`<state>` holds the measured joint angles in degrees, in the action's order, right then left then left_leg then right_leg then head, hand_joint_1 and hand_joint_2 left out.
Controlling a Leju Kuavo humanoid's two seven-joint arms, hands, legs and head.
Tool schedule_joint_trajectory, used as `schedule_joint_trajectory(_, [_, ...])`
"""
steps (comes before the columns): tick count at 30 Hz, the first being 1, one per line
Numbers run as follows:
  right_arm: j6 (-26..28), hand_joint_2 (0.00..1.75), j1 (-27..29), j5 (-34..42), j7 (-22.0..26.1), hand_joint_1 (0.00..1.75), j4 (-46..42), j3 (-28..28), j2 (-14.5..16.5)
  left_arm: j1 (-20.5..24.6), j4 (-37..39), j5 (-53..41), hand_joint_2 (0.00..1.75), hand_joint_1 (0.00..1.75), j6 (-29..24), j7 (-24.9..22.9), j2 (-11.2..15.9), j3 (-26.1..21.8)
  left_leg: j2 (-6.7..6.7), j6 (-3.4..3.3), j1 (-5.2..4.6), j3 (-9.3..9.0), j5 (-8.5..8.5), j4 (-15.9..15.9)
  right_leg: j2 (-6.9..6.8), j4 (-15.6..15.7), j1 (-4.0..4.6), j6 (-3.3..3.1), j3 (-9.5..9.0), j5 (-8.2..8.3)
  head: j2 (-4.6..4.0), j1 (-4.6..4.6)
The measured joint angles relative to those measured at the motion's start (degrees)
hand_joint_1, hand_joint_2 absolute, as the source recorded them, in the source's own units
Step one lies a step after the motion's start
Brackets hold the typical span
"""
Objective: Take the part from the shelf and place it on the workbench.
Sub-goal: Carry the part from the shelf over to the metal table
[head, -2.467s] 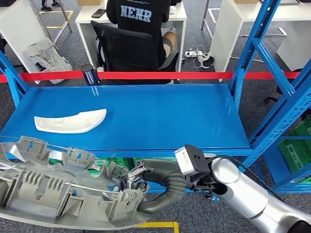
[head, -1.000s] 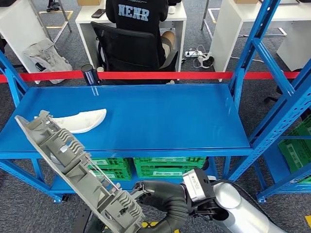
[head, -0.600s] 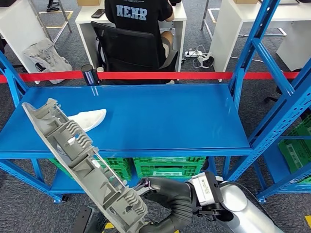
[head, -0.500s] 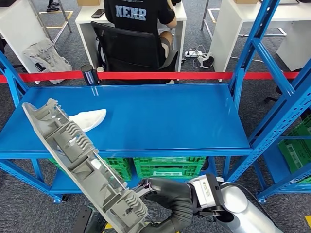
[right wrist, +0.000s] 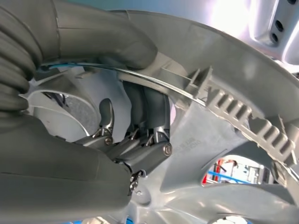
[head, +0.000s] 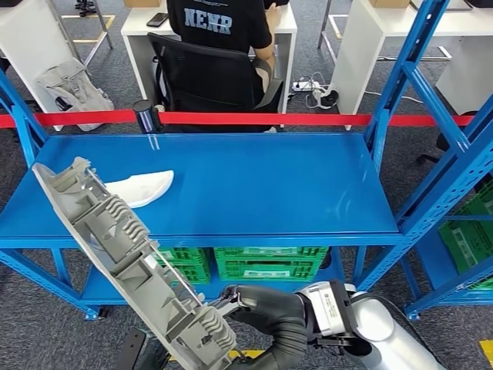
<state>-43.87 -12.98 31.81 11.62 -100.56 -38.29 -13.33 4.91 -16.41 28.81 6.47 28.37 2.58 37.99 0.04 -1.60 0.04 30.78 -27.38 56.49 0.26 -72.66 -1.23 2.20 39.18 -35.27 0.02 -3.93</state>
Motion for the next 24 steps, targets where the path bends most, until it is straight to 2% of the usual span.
schedule_joint_trajectory(1, [0.0,1.75,0.1,0.0,0.0,1.75,0.0,0.0,0.0,-0.1,0.0,0.0,1.75,0.00,0.0,0.0,0.0,0.0,0.06,0.05,0.03,0.24,0.04,0.2,0.00,-1.6,-0.04,0.06,0.56,-0.08,0.00,0.00])
schedule_joint_trajectory(2, [-0.1,1.75,0.1,0.0,0.0,1.75,0.0,0.0,0.0,-0.1,0.0,0.0,1.75,0.00,0.0,0.0,0.0,0.0,0.09,0.16,0.12,0.48,0.04,0.5,-0.01,-0.9,-0.12,0.13,0.05,0.94,-0.01,0.00])
schedule_joint_trajectory(4, [-0.1,1.75,0.0,0.0,0.0,1.75,0.0,0.0,-0.1,-0.1,0.0,0.0,1.75,0.00,0.0,0.0,-0.1,0.0,0.07,0.61,0.35,0.98,-0.11,1.2,-0.09,5.9,-0.41,0.34,-3.70,4.27,-0.01,-0.01])
schedule_joint_trajectory(5, [-0.2,1.75,0.0,0.0,0.0,1.75,0.0,0.0,-0.1,-0.1,0.0,0.0,1.75,0.00,0.0,0.0,-0.1,0.0,0.00,1.01,0.41,1.30,-0.19,1.6,-0.03,9.3,-0.38,0.25,-5.52,5.43,-0.01,0.01])
schedule_joint_trajectory(6, [-0.2,1.75,-0.1,0.0,0.0,1.75,0.0,0.0,-0.1,-0.1,0.0,0.0,1.75,0.00,0.0,0.1,-0.1,0.0,-0.09,1.45,0.39,1.55,-0.24,2.0,0.05,11.5,-0.33,0.00,-6.63,5.97,-0.01,0.02])
schedule_joint_trajectory(7, [-0.3,1.75,-0.1,0.0,0.0,1.75,0.0,-0.1,-0.1,-0.1,0.0,0.0,1.75,0.00,0.0,0.1,-0.1,0.0,-0.17,1.90,0.31,1.80,-0.21,2.3,0.17,12.4,-0.26,-0.42,-6.96,5.90,-0.01,0.02])
schedule_joint_trajectory(10, [-0.2,1.75,-0.3,0.0,0.1,1.75,-0.1,-0.2,-0.1,-0.1,0.0,0.0,1.75,0.00,0.0,0.2,-0.1,0.0,-0.29,3.15,0.37,2.40,-0.05,2.5,0.25,12.5,-0.17,-2.09,-6.15,6.24,-0.02,0.02])
schedule_joint_trajectory(11, [-0.1,1.75,-0.3,0.0,0.2,1.75,-0.1,-0.2,-0.1,-0.1,0.0,0.0,1.75,0.00,0.0,0.3,-0.1,0.0,-0.29,3.51,0.47,2.82,-0.94,3.4,0.17,12.6,-0.19,-2.58,-5.85,6.56,-0.02,0.02])
schedule_joint_trajectory(13, [0.1,1.75,-0.4,0.0,0.2,1.75,-0.1,-0.2,-0.1,-0.1,0.0,0.1,1.75,0.00,0.0,0.3,-0.1,0.0,-0.26,4.02,0.57,4.67,-4.93,8.4,0.02,12.7,-0.22,-3.27,-5.08,7.24,-0.01,-0.01])
schedule_joint_trajectory(15, [0.4,1.75,-0.4,0.0,0.2,1.75,-0.1,-0.3,-0.1,-0.1,0.0,0.2,1.75,0.00,0.0,0.3,-0.1,0.0,-0.25,4.27,0.59,7.02,-9.11,15.5,-0.06,12.6,-0.04,-3.49,-4.11,7.95,0.00,0.01])
schedule_joint_trajectory(16, [0.5,1.75,-0.4,0.0,0.2,1.75,-0.1,-0.3,-0.1,-0.1,0.0,0.3,1.75,0.00,-0.1,0.3,-0.1,0.1,-0.25,4.27,0.58,7.36,-9.86,17.5,-0.09,12.6,0.06,-3.52,-3.60,8.34,-0.01,0.01])
schedule_joint_trajectory(17, [0.7,1.75,-0.4,0.0,0.3,1.75,-0.1,-0.4,-0.1,-0.1,0.0,0.4,1.75,0.00,-0.1,0.3,-0.1,0.1,-0.25,4.15,0.57,6.69,-9.49,17.5,-0.10,12.6,0.16,-3.49,-3.10,8.74,-0.01,0.01])
schedule_joint_trajectory(18, [0.9,1.75,-0.4,-0.1,0.5,1.75,-0.1,-0.4,-0.1,-0.1,0.0,0.4,1.75,0.00,-0.1,0.3,-0.1,0.1,-0.25,3.93,0.54,4.92,-8.20,15.3,-0.09,12.6,0.24,-3.44,-2.65,9.14,-0.01,0.01])
schedule_joint_trajectory(19, [1.3,1.75,-0.4,-0.4,0.7,1.75,-0.1,-0.4,-0.1,-0.1,0.0,0.5,1.75,0.00,-0.1,0.3,-0.1,0.1,-0.25,3.60,0.48,2.31,-6.57,11.5,-0.08,12.6,0.29,-3.33,-2.28,9.52,-0.02,0.01])
schedule_joint_trajectory(20, [1.8,1.75,-0.4,-0.8,1.1,1.75,-0.1,-0.4,-0.1,0.0,0.0,0.5,1.75,0.00,-0.1,0.4,-0.1,0.1,-0.27,3.25,0.36,-0.41,-5.52,7.2,-0.07,12.6,0.36,-3.14,-2.00,9.89,-0.02,0.02])
schedule_joint_trajectory(21, [2.3,1.75,-0.4,-1.2,1.4,1.75,-0.1,-0.3,-0.1,0.0,0.0,0.6,1.75,0.00,-0.2,0.4,-0.1,0.1,-0.29,2.95,0.16,-2.37,-4.68,3.9,-0.07,12.7,0.37,-2.86,-1.87,10.28,-0.02,0.02])
schedule_joint_trajectory(22, [2.9,1.75,-0.4,-1.6,1.7,1.75,-0.1,-0.3,-0.1,0.1,0.0,0.7,1.75,0.00,-0.2,0.5,-0.1,0.1,-0.31,2.67,-0.06,-3.44,-4.38,1.8,-0.09,12.7,0.35,-2.51,-1.82,10.66,-0.02,0.02])
schedule_joint_trajectory(24, [3.7,1.75,-0.4,-2.0,2.0,1.75,-0.1,-0.2,-0.1,0.0,0.0,0.9,1.75,0.00,-0.2,0.6,-0.1,0.1,-0.33,2.06,-0.39,-3.18,-3.75,1.1,-0.13,13.2,0.30,-1.70,-1.79,11.58,-0.02,0.04])
